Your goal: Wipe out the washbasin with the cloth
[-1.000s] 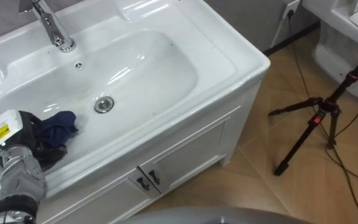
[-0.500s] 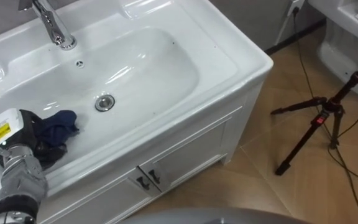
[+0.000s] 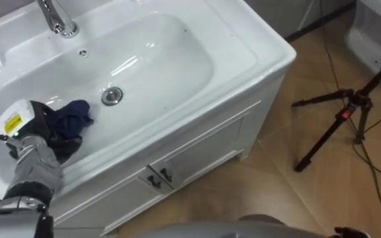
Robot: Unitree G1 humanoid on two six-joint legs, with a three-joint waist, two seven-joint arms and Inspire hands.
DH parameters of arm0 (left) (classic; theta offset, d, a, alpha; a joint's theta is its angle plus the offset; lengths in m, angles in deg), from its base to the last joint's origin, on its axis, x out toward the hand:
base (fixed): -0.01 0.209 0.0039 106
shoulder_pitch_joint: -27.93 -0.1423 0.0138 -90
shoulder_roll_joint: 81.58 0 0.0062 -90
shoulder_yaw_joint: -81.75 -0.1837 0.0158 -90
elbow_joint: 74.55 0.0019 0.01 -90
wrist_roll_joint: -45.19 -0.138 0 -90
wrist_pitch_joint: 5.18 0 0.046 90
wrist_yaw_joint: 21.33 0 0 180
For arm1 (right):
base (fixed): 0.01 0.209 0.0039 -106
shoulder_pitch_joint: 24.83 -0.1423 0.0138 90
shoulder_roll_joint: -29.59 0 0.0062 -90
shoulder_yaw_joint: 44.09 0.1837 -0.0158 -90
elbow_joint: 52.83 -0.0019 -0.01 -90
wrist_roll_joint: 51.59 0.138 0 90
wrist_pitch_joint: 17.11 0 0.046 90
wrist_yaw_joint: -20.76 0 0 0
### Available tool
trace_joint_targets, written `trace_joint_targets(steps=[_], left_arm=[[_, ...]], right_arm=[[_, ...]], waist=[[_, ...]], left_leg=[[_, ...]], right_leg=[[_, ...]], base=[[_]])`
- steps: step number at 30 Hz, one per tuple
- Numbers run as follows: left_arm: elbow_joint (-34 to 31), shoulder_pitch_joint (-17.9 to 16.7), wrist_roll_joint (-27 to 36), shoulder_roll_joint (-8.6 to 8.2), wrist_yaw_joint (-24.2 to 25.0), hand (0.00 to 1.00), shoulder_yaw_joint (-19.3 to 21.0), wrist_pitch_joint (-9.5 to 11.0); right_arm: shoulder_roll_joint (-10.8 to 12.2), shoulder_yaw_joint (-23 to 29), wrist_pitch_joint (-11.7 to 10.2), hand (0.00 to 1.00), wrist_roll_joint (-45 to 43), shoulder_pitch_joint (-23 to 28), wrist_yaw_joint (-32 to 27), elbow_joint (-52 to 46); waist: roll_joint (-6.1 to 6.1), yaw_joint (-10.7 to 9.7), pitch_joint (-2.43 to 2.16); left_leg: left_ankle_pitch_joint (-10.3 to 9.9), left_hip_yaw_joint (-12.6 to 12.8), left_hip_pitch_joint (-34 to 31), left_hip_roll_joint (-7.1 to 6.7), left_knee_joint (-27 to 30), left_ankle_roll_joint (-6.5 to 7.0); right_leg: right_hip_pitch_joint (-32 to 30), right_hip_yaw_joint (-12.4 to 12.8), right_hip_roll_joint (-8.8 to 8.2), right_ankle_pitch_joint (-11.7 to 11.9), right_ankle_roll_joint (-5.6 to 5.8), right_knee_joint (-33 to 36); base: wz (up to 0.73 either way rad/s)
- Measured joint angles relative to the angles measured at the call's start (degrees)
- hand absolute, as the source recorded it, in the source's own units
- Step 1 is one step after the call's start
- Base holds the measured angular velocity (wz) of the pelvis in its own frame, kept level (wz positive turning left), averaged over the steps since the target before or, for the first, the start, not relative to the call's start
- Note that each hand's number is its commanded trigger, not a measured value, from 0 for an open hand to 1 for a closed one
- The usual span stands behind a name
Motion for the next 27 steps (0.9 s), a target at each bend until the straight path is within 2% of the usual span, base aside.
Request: trace_joint_targets(steps=[3, 6, 8, 9, 10, 12, 13, 15, 21, 22, 23, 27], left_arm=[[2.2, 3.1, 6.3, 0.02, -0.6, 1.0, 0.1, 0.3], [4.7, 7.0, 10.8, 0.07, -1.2, 1.0, 0.2, 0.8], [6.2, 9.5, 13.5, 0.06, -1.6, 1.0, 0.2, 1.0], [7.5, 11.2, 15.5, 0.08, -2.0, 1.0, 0.1, 1.3], [7.8, 11.7, 16.6, 0.1, -2.3, 1.0, 0.1, 1.6], [8.9, 13.4, 20.4, 0.23, -2.9, 1.0, 0.1, 2.1], [9.3, 13.8, 21.3, 0.23, -2.9, 1.0, 0.1, 2.3], [10.4, 15.8, 25.3, 0.15, -2.9, 1.0, -0.2, 2.2], [12.2, 18.9, 32.8, -0.42, -1.0, 1.0, -0.9, 2.3], [13.5, 20.0, 34.0, -0.26, -1.8, 1.0, -1.1, 2.0], [14.5, 20.6, 35.6, 0.52, -1.8, 1.0, -1.8, 1.8], [15.0, 21.5, 39.3, 1.81, -1.6, 1.0, -3.6, 0.8]], right_arm=[[0.0, -1.8, -0.1, 0.0, 0.0, -0.5, -0.1, 0.5], [-0.1, -3.3, -0.1, 0.0, 0.1, -1.7, -0.2, 2.2], [-0.1, -3.9, 0.0, 0.0, 0.3, -1.9, -0.2, 2.4], [-0.1, -5.1, 0.0, 0.0, 0.3, -2.2, -0.2, 2.5], [-0.1, -5.6, 0.0, 0.0, 0.3, -2.3, -0.2, 2.6], [0.1, -6.1, 0.0, 0.0, 0.4, -3.2, -0.7, 3.0], [0.1, -6.1, 0.0, 0.0, 0.5, -3.4, -0.9, 3.1], [0.3, -6.7, 0.0, 0.0, 0.6, -4.6, -1.7, 4.1], [1.3, -9.3, 0.1, 0.0, 0.2, -5.4, -1.6, 4.6], [1.3, -10.3, 0.1, 0.0, 0.2, -5.3, -1.2, 4.6], [1.3, -11.1, 0.6, 0.0, 0.2, -5.1, -0.9, 4.5], [1.3, -12.4, 1.8, 0.0, 0.4, -5.1, 0.1, 4.5]], waist=[[-0.94, -0.5, 0.57], [-2.3, -0.5, 0.69], [-3.18, -0.6, 0.82], [-3.86, -0.9, 1.14], [-4.13, -1.2, 1.09], [-5.04, -1.9, 1.3], [-4.94, -2.0, 1.15], [-5.29, -2.7, 1.36], [-5.49, -4.4, 1.48], [-5.73, -5.2, 1.63], [-5.61, -5.9, 1.56], [-5.77, -6.5, 1.67]], left_leg=[[0.4, 2.0, -1.6, 0.1, 0.4, -0.11], [0.5, 4.6, -4.1, 0.22, 1.8, -0.09], [0.7, 4.6, -5.0, 0.12, 2.0, -0.12], [0.8, 4.6, -5.4, 0.07, 2.1, -0.12], [0.9, 4.5, -5.8, 0.06, 2.2, -0.13], [0.9, 4.7, -6.7, 0.02, 3.1, -0.11], [0.9, 4.9, -7.0, 0.04, 3.4, -0.1], [1.1, 6.0, -7.8, 0.06, 3.9, 0.16], [1.5, 9.2, -8.2, 0.0, 3.8, 0.76], [1.5, 9.6, -8.4, -0.03, 3.8, 0.87], [1.7, 10.2, -8.7, -0.05, 3.8, 1.06], [1.8, 11.8, -9.3, -0.05, 4.0, 1.27]], right_leg=[[-2.3, 0.4, 0.0, 0.1, -0.12, 1.2], [-5.1, 1.0, -0.02, -0.1, -0.23, 3.1], [-6.4, 1.1, -0.1, -0.1, -0.27, 3.9], [-7.0, 1.1, -0.13, -0.1, -0.28, 4.1], [-7.4, 1.1, -0.15, -0.1, -0.28, 4.2], [-8.2, 1.6, -0.16, -0.1, -0.2, 4.8], [-8.5, 1.9, -0.12, 0.0, -0.15, 4.8], [-9.2, 2.6, -0.05, 0.4, 0.13, 4.9], [-10.4, 4.2, -0.05, 1.3, 0.77, 5.0], [-10.7, 4.3, -0.1, 1.4, 0.9, 5.1], [-11.0, 4.6, -0.14, 1.5, 1.06, 5.1], [-12.0, 5.8, -0.01, 2.2, 1.48, 5.3]], base=[[-0.11], [-0.09], [-0.04], [0.0], [0.04], [-0.02], [-0.09], [-0.05], [-0.15], [-0.07], [-0.09], [-0.14]])
